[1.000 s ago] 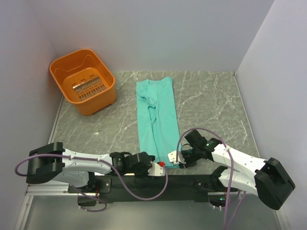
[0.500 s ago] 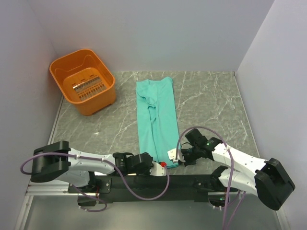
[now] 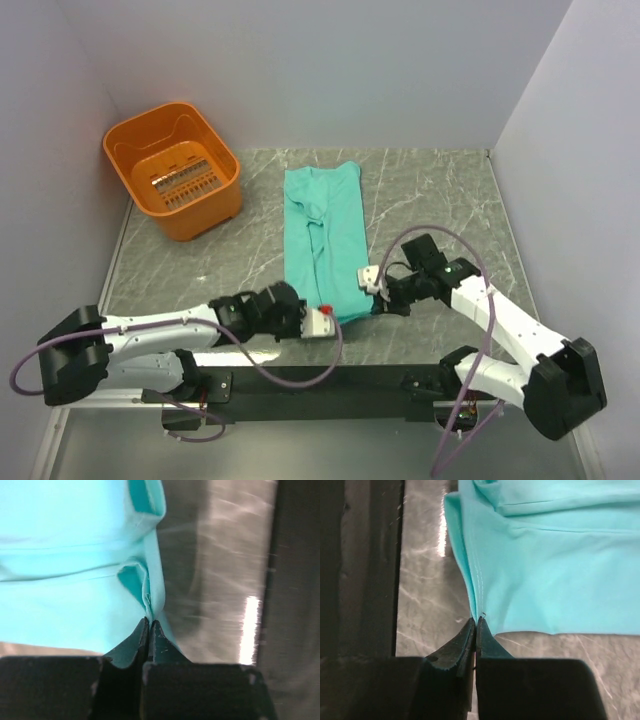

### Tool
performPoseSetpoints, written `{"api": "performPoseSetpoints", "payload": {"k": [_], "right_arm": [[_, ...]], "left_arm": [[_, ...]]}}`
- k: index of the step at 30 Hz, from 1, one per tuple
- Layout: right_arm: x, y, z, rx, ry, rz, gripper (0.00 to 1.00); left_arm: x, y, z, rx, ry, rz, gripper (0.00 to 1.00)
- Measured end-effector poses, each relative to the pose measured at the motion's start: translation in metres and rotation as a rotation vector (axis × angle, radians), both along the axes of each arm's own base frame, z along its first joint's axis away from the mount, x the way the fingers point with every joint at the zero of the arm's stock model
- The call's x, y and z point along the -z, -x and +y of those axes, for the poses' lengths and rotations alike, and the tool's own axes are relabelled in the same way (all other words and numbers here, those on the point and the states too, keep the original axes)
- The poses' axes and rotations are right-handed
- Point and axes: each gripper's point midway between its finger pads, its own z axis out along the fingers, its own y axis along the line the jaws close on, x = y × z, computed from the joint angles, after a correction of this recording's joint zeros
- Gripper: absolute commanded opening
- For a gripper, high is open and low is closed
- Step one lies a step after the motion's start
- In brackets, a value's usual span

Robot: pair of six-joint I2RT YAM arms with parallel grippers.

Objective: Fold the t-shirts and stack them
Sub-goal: Fold the tshirt

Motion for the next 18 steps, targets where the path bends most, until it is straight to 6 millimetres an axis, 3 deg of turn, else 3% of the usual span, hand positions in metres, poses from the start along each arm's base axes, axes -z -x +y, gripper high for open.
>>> {"api": "performPoseSetpoints", "payload": {"k": [5,11,14,18], "right_arm": [[-0.016,-0.038,0.002,0.117,0.005,0.074,0.0],[-0.04,-0.112,0.005,0.278,0.003,0.094,0.0],[-0.04,-0.145,0.007,0.352,0.009,0.106,0.0],[-0.029,-0.181,0.012,0.422,0.027,0.139,0.0]], "left_arm": [[-0.033,-0.062,0.003,-0.074,0.051,-0.007,0.0],[-0.066,-0.148,0.002,-0.129,0.079,-0.054,0.0],[-0.068,-0.187,0.004,-0.149,0.063,-0.062,0.0],[-0.055,-0.223,0.011,-0.173,0.032,-0.056,0.0]]}}
